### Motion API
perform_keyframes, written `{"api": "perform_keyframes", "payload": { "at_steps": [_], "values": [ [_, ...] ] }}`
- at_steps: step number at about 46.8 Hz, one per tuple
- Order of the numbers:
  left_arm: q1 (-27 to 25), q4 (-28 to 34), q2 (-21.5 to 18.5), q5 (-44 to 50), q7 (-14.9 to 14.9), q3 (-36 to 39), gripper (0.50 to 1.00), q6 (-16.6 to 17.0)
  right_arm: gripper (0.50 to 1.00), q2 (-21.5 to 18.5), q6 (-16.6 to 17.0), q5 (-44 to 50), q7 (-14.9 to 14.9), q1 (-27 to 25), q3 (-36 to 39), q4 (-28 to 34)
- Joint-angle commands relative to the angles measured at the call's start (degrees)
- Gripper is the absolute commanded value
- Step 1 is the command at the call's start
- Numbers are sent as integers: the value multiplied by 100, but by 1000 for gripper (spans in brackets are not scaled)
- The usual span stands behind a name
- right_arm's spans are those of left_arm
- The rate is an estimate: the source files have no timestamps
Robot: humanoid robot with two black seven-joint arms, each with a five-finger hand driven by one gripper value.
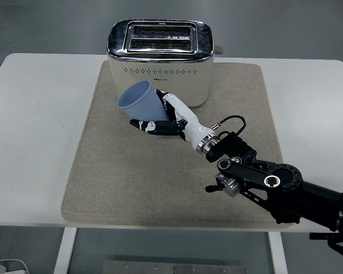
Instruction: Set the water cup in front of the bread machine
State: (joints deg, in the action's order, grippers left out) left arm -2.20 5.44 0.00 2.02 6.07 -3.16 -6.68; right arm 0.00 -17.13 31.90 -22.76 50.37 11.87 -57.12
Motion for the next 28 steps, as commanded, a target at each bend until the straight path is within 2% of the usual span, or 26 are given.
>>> {"api": "perform_keyframes", "payload": {
  "at_steps": [1,3,10,16,19,28],
  "values": [
    [0,1,0,0,8,0,1000,0,680,0,-1,0,0,-9,0,8],
    [0,1,0,0,0,0,1000,0,682,0,-1,9,0,-9,0,8],
    [0,1,0,0,0,0,1000,0,752,0,-1,9,0,-9,0,8],
    [0,1,0,0,9,0,1000,0,756,0,-1,9,0,-9,0,8],
    [0,1,0,0,0,0,1000,0,791,0,-1,9,0,-9,0,17],
    [0,1,0,0,8,0,1000,0,793,0,-1,9,0,-9,-9,87]
  ]
}}
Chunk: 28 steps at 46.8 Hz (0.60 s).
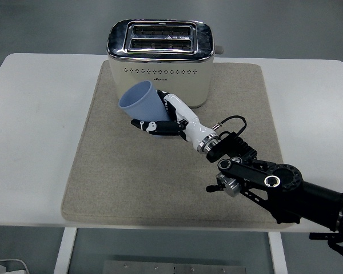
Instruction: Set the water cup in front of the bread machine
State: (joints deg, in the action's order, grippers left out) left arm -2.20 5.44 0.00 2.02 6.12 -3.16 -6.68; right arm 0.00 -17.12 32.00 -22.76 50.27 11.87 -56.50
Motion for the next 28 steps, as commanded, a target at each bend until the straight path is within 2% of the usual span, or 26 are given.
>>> {"api": "perform_keyframes", "payload": {
  "at_steps": [1,10,21,28],
  "values": [
    [0,0,0,0,-5,0,1000,0,793,0,-2,-1,0,0,-9,25],
    [0,0,0,0,-5,0,1000,0,819,0,-2,-1,0,9,0,77],
    [0,0,0,0,-5,0,1000,0,825,0,-2,-1,9,17,-9,86],
    [0,0,0,9,-5,0,1000,0,860,0,7,-1,9,9,-9,77]
  ]
}}
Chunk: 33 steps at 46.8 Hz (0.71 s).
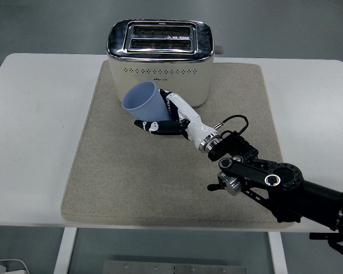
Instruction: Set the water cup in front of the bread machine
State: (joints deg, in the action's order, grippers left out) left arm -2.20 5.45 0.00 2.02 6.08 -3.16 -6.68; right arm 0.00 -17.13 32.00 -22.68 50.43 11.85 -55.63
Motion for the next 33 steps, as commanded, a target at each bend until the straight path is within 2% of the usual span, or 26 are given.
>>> {"api": "perform_keyframes", "payload": {
  "at_steps": [1,4,7,33],
  "values": [
    [0,0,0,0,-1,0,1000,0,860,0,16,8,0,-7,-7,-9],
    [0,0,0,0,-1,0,1000,0,866,0,34,8,0,-7,-7,-9],
    [0,0,0,0,-1,0,1000,0,895,0,60,8,0,-7,-16,0],
    [0,0,0,0,-1,0,1000,0,897,0,43,0,18,-7,-24,44]
  ]
}}
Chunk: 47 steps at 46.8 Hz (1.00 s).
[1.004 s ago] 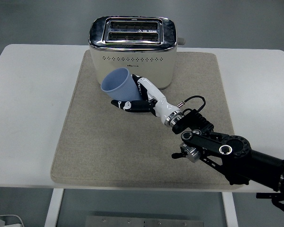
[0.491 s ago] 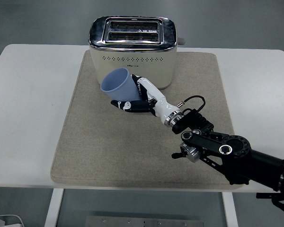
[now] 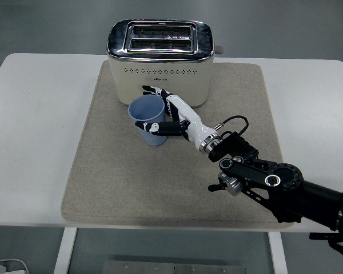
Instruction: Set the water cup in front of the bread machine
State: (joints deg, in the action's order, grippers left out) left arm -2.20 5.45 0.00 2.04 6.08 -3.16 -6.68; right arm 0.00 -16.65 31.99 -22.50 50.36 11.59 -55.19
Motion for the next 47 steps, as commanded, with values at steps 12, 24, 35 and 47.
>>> {"api": "perform_keyframes", "payload": {
  "at_steps": [12,24,35,47],
  "values": [
    [0,0,0,-2,-1,0,1000,0,899,0,48,0,0,18,9,-70],
    [0,0,0,-2,-1,0,1000,0,913,0,48,-9,0,114,9,-97],
    [0,0,0,-2,-1,0,1000,0,913,263,48,-18,0,123,18,-430],
    [0,0,0,-2,-1,0,1000,0,913,957,30,-18,8,149,27,-1020]
  ]
}}
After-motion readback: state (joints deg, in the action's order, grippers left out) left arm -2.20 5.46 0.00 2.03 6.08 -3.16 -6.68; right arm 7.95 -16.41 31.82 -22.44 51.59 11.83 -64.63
